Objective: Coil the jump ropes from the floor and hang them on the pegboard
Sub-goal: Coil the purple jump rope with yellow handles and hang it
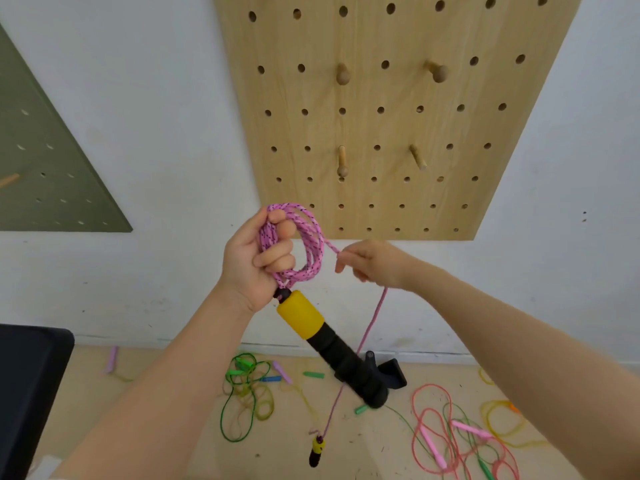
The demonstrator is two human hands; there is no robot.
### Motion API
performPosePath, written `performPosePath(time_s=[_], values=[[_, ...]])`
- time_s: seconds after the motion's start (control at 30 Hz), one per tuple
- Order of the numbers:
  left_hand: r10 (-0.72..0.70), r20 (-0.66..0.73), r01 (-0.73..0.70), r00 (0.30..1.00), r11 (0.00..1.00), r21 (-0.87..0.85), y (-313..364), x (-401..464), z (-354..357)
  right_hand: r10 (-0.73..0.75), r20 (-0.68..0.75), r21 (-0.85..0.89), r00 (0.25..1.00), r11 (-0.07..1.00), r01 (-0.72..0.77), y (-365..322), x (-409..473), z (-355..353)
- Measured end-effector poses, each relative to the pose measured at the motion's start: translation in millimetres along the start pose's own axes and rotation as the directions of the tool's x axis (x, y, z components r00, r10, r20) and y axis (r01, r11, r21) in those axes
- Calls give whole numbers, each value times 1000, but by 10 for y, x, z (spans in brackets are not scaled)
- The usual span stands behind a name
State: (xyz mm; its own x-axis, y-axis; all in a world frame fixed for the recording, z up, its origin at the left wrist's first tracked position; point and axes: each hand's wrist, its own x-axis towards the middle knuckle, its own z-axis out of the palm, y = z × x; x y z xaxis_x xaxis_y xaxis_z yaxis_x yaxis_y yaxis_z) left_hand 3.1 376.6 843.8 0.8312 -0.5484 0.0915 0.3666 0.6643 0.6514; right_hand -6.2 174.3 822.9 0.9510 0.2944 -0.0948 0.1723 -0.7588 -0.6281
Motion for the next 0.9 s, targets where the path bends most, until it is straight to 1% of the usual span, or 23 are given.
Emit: performPosePath(time_s=[0.03, 0.07, 0.13, 0.17, 0.2, 0.27, 0.37, 0.47, 0.5, 0.53, 0.57, 0.6, 0.63, 0.7, 0.77, 0.83, 0.9], values=[[58, -89, -53, 994, 997, 58, -30, 23, 7, 12, 70, -72, 997, 997, -6, -16, -7, 50], [95, -150, -80, 984, 991, 105, -73, 55, 8, 20, 148, -160, 989, 987, 4, -49, -19, 90], [111, -254, -66, 961, 981, 180, -178, 143, -4, 66, 315, -313, 947, 949, 38, -137, -51, 155], [105, -302, -45, 947, 979, 199, -227, 182, -20, 95, 383, -325, 919, 945, 38, -176, -69, 171], [99, -332, -31, 938, 978, 205, -275, 219, -44, 111, 427, -315, 897, 948, 33, -225, -98, 165], [98, -362, -5, 927, 968, 249, -365, 300, -128, 109, 462, -314, 880, 948, 48, -326, -151, 95], [144, -457, 58, 878, 915, 400, -470, 407, -258, 72, 521, -294, 850, 951, 100, -371, -216, -69], [194, -509, 139, 839, 827, 545, -541, 429, -356, -29, 598, -112, 801, 987, 119, -358, -354, -313], [198, -508, 161, 838, 800, 577, -559, 418, -370, -79, 593, -39, 801, 991, 127, -351, -400, -397], [192, -501, 179, 844, 779, 601, -581, 396, -360, -133, 555, 37, 821, 990, 136, -341, -437, -475], [169, -482, 185, 860, 777, 602, -605, 376, -325, -186, 480, 112, 857, 982, 151, -311, -447, -545], [126, -449, 182, 885, 792, 582, -625, 350, -260, -235, 376, 173, 896, 968, 181, -280, -435, -601], [65, -389, 174, 919, 819, 547, -653, 329, -184, -269, 267, 193, 925, 956, 222, -240, -398, -643], [-64, -239, 176, 969, 856, 486, -691, 283, 18, -270, 121, 105, 955, 960, 259, -145, -295, -675], [-128, -123, 170, 984, 879, 444, -712, 269, 192, -245, 15, -18, 969, 969, 245, -39, -209, -661], [-123, -70, 141, 990, 891, 431, -723, 288, 309, -220, -121, -66, 968, 975, 213, 30, -182, -630], [-150, -82, 170, 985, 911, 376, -732, 331, 387, -193, -256, -33, 947, 981, 191, 75, -188, -617]])
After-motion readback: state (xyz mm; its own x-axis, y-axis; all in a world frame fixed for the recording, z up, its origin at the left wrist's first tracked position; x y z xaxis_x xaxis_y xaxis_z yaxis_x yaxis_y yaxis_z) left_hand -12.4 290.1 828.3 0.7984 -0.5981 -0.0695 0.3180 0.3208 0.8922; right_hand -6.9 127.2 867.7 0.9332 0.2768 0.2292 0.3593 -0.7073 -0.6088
